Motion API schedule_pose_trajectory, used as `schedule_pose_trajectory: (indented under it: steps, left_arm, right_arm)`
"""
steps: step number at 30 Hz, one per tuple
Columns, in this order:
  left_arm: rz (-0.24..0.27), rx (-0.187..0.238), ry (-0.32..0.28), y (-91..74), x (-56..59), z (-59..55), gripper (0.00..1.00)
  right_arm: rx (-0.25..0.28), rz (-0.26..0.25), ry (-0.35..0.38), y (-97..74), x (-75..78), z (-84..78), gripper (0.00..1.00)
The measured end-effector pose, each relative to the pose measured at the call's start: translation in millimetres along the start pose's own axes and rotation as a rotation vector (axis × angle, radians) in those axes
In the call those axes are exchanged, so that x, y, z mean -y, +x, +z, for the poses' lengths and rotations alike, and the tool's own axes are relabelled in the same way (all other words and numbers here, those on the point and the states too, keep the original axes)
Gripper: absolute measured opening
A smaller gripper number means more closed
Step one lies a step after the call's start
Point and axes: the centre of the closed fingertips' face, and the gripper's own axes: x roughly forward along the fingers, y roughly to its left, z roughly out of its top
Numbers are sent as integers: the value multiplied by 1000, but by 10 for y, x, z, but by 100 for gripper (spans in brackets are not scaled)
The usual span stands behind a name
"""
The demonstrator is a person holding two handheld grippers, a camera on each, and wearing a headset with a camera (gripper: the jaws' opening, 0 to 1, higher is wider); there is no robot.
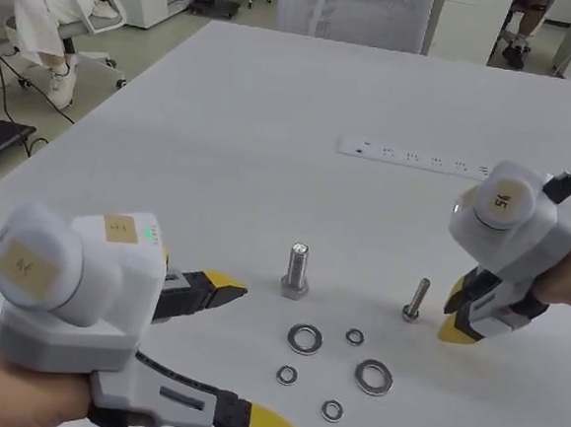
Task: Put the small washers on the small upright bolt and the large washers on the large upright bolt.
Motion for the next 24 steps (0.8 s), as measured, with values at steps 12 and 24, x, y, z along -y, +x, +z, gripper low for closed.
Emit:
schedule_pose_trajectory:
  steps: [12, 24]
  left_arm:
    - [0, 10, 3, -20, -7, 16, 87]
    - [-3, 22, 9, -35, 1, 38, 87]
  right_arm:
    - [-8, 1, 1, -80, -103, -38, 28]
    - [-4, 15, 1, -147, -292, -22, 32]
